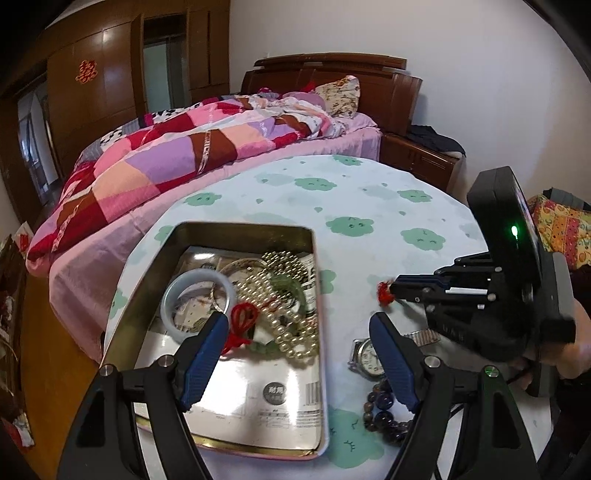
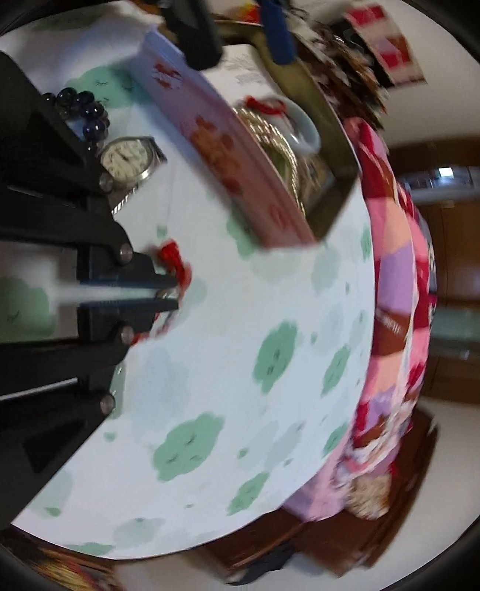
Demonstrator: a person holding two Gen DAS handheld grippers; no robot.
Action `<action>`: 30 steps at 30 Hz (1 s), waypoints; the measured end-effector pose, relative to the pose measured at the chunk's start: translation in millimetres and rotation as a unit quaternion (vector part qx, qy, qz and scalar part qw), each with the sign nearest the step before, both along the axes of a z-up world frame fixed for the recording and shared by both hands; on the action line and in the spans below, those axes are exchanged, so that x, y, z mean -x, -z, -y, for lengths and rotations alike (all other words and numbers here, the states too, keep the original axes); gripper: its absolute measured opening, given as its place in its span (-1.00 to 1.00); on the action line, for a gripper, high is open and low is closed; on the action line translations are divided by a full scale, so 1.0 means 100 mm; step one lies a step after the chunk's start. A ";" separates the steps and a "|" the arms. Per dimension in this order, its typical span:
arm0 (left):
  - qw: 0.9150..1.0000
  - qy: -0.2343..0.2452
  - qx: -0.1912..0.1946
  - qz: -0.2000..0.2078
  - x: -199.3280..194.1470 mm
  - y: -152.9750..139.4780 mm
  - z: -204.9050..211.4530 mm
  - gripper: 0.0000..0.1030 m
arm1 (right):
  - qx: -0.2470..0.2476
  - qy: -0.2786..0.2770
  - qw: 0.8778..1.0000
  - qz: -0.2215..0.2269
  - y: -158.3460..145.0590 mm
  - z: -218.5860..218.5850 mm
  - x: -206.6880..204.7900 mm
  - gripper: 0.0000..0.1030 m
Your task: Organize jewelry
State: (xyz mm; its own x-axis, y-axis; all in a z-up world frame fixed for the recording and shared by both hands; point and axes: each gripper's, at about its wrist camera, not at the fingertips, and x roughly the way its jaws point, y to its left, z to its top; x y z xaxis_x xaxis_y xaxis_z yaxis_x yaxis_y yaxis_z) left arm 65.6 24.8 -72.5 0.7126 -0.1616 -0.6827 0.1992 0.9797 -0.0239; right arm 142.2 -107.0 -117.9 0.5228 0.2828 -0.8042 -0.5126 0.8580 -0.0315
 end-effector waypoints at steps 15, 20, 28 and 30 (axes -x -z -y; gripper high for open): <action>0.999 0.043 -0.021 -0.010 -0.03 0.02 0.39 0.24 | -0.021 0.084 0.996 -0.012 0.01 0.77 0.25 -0.96; 0.997 0.071 -0.029 -0.025 0.01 0.15 0.59 0.24 | -0.027 0.089 0.996 -0.014 0.01 0.91 0.44 -0.96; 0.993 0.102 -0.045 -0.045 0.17 0.23 0.76 -0.01 | -0.074 0.093 0.993 -0.006 0.05 1.02 0.54 -0.91; 0.992 0.103 -0.051 -0.057 0.20 0.28 0.74 -0.01 | -0.076 0.092 0.993 0.001 0.06 1.00 0.55 -0.83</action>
State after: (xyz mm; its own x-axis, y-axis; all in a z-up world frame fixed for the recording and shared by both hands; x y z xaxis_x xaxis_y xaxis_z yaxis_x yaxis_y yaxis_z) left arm 45.2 -49.4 -100.6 0.5895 -0.2218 -0.7767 0.3967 0.9171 0.0391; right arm 87.5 -206.8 -123.5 0.5789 0.3004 -0.7580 -0.3469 0.9321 0.1045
